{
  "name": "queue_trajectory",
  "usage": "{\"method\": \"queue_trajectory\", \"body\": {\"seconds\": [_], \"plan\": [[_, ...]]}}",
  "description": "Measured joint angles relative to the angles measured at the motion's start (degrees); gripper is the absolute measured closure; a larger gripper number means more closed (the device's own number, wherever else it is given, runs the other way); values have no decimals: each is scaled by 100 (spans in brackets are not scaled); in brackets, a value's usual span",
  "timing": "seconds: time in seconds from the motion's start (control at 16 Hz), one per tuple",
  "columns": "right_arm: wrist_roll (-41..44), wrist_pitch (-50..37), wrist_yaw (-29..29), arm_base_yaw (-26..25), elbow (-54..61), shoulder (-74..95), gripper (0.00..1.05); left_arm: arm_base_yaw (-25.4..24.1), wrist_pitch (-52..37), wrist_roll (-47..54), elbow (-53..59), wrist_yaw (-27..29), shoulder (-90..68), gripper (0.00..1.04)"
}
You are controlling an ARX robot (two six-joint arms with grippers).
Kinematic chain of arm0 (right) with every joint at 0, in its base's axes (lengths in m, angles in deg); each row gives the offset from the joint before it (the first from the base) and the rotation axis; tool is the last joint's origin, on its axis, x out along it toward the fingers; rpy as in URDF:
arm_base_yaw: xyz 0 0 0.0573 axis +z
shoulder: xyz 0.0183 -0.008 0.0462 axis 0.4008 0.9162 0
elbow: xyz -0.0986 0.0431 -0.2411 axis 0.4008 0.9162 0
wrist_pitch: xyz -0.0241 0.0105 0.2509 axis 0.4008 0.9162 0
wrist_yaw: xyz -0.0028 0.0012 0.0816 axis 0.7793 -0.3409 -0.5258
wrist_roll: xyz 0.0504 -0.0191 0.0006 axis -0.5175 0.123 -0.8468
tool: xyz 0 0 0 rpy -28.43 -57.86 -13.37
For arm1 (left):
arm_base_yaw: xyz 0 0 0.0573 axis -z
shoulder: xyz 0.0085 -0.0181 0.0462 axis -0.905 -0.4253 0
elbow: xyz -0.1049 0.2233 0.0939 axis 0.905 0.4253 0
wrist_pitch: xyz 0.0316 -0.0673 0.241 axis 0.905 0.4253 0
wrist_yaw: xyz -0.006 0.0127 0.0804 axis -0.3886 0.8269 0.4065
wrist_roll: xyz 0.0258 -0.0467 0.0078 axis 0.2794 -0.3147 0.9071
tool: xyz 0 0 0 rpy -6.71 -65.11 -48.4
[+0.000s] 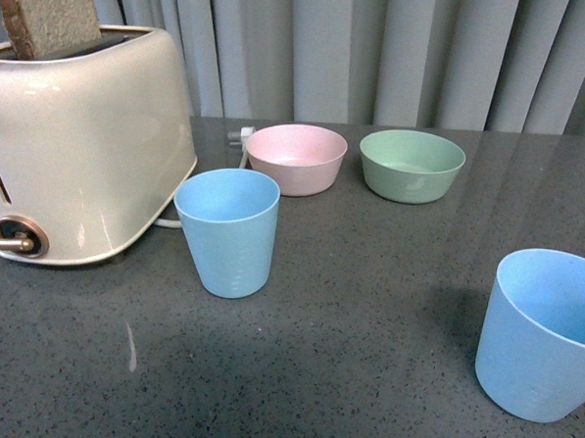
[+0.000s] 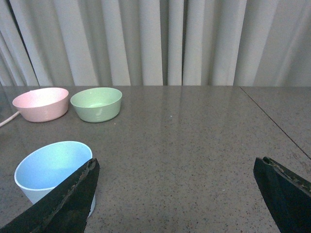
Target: Stack blue cups with both arms
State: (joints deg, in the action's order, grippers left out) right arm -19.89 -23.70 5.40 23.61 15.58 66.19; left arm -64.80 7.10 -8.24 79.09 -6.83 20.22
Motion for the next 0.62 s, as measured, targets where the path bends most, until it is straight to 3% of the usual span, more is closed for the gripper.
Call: {"method": "queue_trajectory", "body": {"seconds": [0.62], "plan": [[0,0,2,0,0,0,7,0,0,0,0,0,0,7]]}}
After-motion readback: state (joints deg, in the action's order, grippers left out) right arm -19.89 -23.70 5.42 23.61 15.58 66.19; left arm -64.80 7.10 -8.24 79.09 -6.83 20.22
